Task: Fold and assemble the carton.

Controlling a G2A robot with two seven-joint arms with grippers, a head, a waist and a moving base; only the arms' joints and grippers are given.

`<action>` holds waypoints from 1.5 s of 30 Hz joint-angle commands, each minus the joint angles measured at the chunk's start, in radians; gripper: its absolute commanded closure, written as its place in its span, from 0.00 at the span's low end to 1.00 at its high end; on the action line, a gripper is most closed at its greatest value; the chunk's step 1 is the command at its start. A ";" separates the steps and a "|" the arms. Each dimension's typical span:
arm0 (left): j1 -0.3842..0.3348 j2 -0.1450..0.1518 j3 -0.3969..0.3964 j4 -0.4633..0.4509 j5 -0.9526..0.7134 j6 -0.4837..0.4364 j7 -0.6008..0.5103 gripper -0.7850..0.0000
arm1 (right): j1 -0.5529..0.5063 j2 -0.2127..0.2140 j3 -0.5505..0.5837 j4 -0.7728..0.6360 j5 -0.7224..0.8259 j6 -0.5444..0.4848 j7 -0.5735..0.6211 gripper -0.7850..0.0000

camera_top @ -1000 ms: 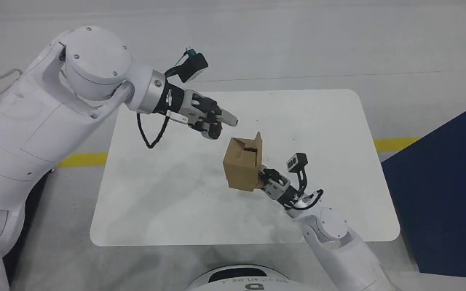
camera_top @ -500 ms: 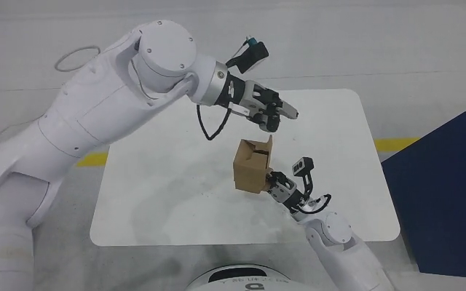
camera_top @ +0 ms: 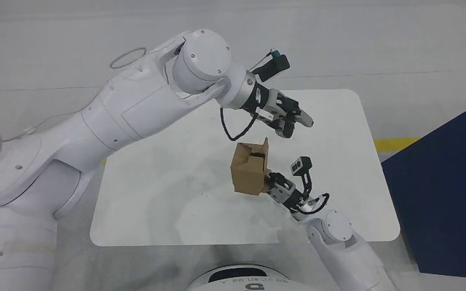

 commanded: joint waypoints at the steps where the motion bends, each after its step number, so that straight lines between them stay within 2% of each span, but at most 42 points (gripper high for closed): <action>1: 0.012 -0.003 0.006 -0.014 0.015 0.009 -0.022 0.50 | 0.008 -0.001 -0.004 -0.002 -0.004 0.009 -0.005 1.00; 5: 0.023 -0.005 0.021 -0.038 0.074 0.039 -0.055 0.49 | 0.017 -0.002 -0.008 -0.006 -0.010 0.014 -0.017 1.00; 9: 0.032 0.004 0.009 -0.045 0.125 0.064 -0.060 0.47 | 0.017 -0.003 -0.008 -0.007 -0.008 0.012 -0.020 1.00; 24: 0.197 0.108 -0.154 -0.177 0.165 0.098 -0.049 0.51 | 0.026 -0.007 -0.020 -0.006 0.029 0.004 -0.018 1.00; 32: 0.275 0.148 -0.247 -0.237 0.180 0.094 -0.019 0.51 | 0.019 -0.006 -0.007 0.003 0.059 -0.007 0.001 1.00; 36: 0.285 0.170 -0.323 -0.281 0.183 0.111 -0.025 0.38 | 0.013 -0.006 0.004 0.010 0.087 -0.014 0.013 1.00; 37: 0.288 0.177 -0.346 -0.291 0.183 0.116 -0.029 0.32 | 0.011 -0.006 0.007 0.011 0.093 -0.016 0.014 1.00; 38: 0.292 0.185 -0.372 -0.300 0.181 0.120 -0.032 0.22 | 0.009 -0.006 0.010 0.013 0.099 -0.017 0.016 1.00; 39: 0.298 0.193 -0.401 -0.311 0.181 0.124 -0.033 0.17 | 0.009 -0.006 0.010 0.013 0.101 -0.018 0.018 1.00; 45: 0.360 0.249 -0.556 -0.422 0.230 0.173 -0.078 0.08 | 0.009 -0.006 0.010 0.013 0.101 -0.018 0.018 1.00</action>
